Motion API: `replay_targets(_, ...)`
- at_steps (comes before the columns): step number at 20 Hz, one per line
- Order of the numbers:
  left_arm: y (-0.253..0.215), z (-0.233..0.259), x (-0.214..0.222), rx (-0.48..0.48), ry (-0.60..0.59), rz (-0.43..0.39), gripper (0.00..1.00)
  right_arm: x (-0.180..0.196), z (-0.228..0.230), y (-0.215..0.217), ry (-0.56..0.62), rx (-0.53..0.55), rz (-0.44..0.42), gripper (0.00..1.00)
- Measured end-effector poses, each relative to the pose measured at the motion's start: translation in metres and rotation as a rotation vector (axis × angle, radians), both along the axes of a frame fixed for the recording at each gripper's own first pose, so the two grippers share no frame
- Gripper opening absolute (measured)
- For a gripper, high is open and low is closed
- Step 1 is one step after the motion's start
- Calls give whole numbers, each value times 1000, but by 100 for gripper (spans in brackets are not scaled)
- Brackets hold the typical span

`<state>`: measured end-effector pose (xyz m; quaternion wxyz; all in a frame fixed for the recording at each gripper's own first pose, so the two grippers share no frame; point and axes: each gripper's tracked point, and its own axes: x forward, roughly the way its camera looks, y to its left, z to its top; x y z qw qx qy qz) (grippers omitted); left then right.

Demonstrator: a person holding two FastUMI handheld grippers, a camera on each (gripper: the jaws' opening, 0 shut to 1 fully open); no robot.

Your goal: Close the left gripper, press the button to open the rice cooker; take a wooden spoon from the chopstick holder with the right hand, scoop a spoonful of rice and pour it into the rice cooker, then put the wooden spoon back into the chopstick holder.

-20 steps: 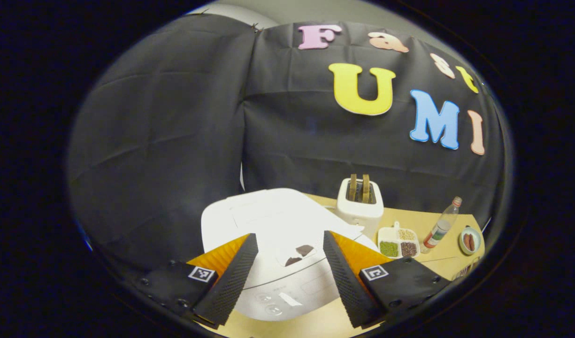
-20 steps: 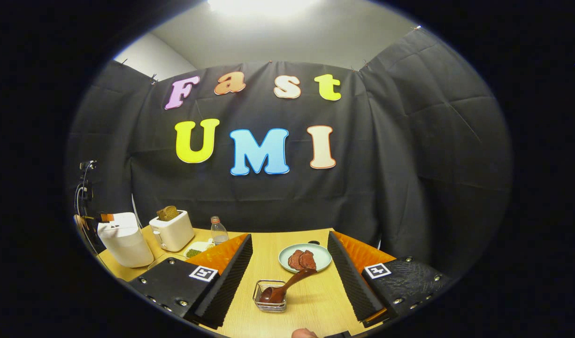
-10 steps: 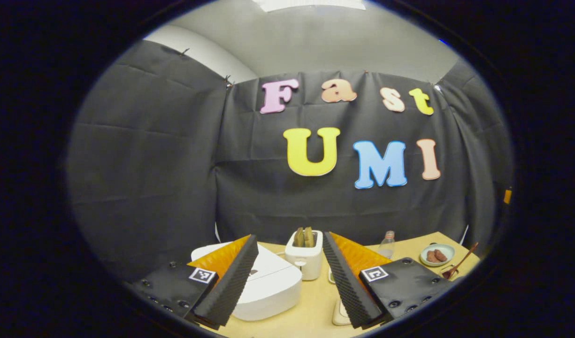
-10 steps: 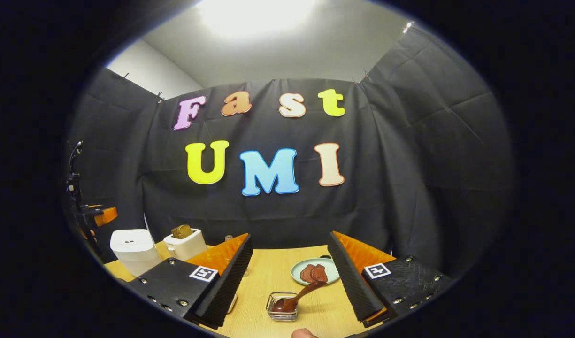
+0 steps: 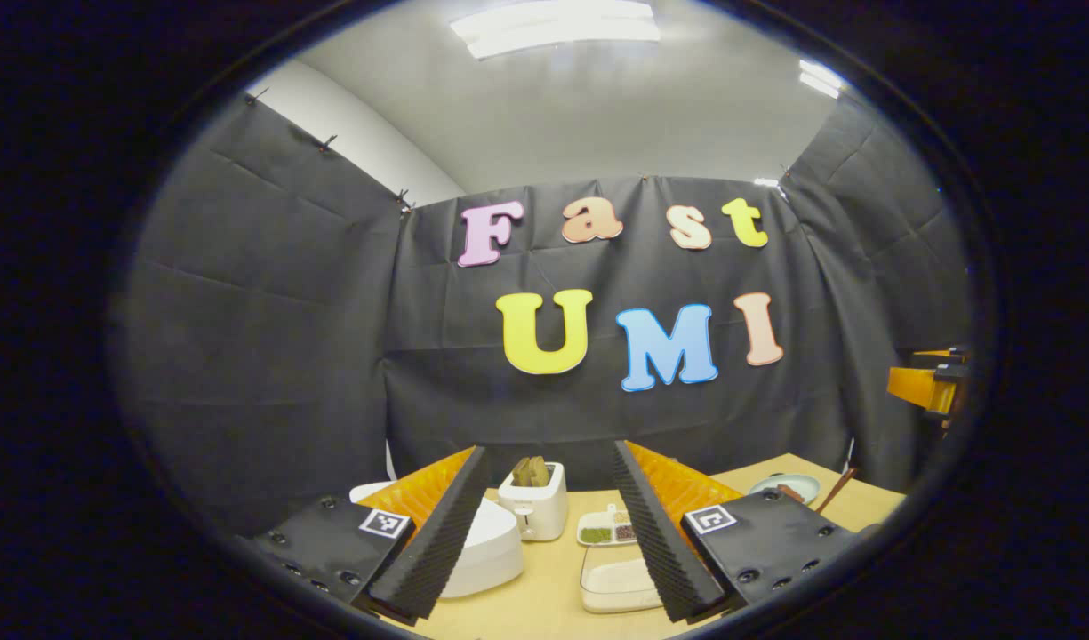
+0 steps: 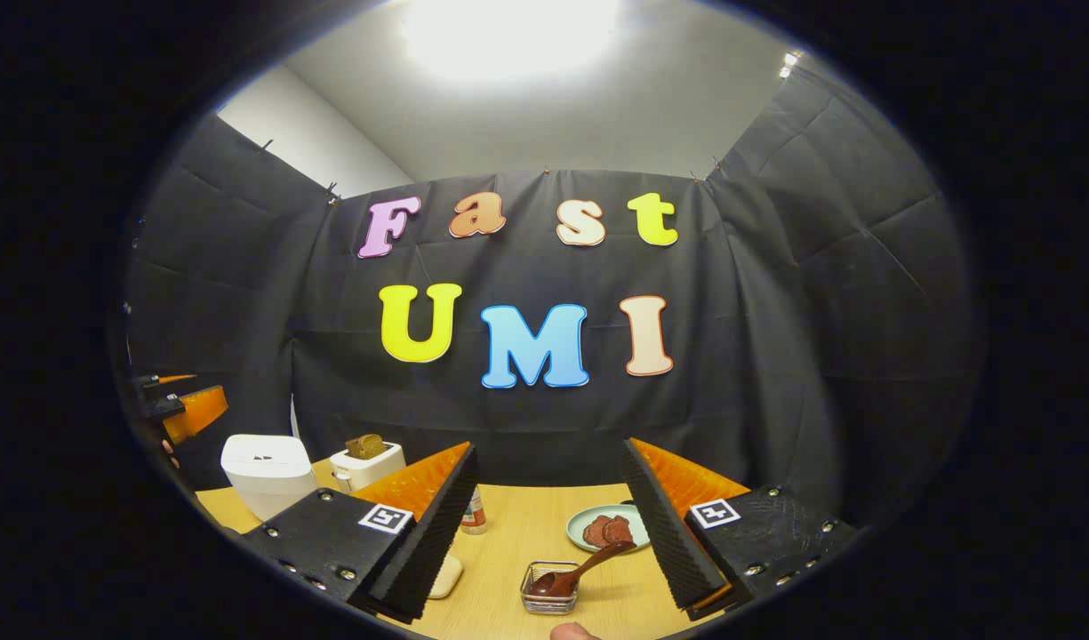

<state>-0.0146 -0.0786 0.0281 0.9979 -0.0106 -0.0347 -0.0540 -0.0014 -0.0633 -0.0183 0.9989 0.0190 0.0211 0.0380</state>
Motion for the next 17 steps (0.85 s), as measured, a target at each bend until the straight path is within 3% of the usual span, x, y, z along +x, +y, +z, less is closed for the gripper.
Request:
replay_targets(3, -1, 3, -16, -39, -1, -24, 96, -9, 3, 7, -2, 12, -24, 98)
replay_targets(17, 78, 25, -40, 6, -36, 29, 94, -28, 22, 57, -42, -6, -27, 98)
